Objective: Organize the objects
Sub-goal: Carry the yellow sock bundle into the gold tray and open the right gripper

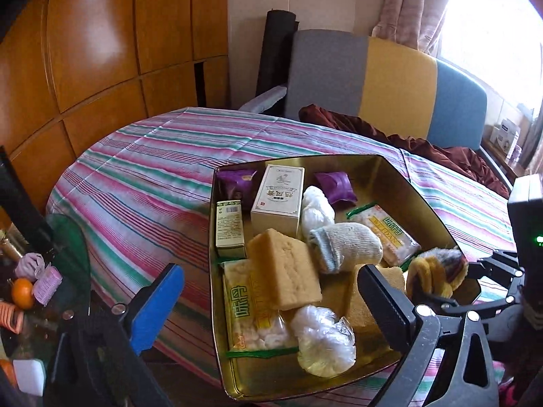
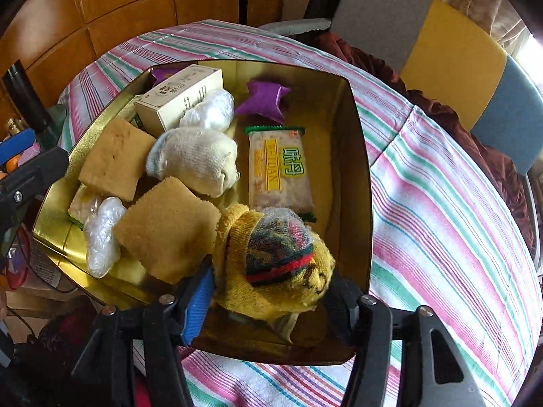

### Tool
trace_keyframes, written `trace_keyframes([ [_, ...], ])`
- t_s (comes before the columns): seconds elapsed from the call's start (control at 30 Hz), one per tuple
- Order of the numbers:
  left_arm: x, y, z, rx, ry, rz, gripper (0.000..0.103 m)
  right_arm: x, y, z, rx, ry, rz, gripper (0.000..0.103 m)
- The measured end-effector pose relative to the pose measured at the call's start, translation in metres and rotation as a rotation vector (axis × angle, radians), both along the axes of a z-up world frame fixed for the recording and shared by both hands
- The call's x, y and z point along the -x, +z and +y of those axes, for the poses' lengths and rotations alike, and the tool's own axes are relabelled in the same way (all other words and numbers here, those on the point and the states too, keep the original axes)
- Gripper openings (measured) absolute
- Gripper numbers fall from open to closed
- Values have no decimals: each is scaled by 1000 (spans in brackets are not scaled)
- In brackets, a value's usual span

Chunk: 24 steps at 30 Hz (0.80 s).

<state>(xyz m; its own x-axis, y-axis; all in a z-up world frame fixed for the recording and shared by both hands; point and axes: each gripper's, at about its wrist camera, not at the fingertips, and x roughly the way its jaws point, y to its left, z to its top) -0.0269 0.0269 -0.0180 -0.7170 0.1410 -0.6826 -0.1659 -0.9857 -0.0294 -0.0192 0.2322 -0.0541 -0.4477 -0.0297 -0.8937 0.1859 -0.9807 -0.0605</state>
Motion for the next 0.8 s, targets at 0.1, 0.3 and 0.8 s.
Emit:
trace_keyframes([
  [0.1, -1, 0, -1, 10, 15, -3, 103, -1, 0, 1, -1, -17, 4, 72],
  [0.3, -8, 3, -2, 16, 30, 16, 103, -11, 22, 8, 64, -86, 92, 72],
  [0.8, -31, 17, -4, -45, 68, 73, 103, -44, 66, -2, 95, -245, 325, 72],
])
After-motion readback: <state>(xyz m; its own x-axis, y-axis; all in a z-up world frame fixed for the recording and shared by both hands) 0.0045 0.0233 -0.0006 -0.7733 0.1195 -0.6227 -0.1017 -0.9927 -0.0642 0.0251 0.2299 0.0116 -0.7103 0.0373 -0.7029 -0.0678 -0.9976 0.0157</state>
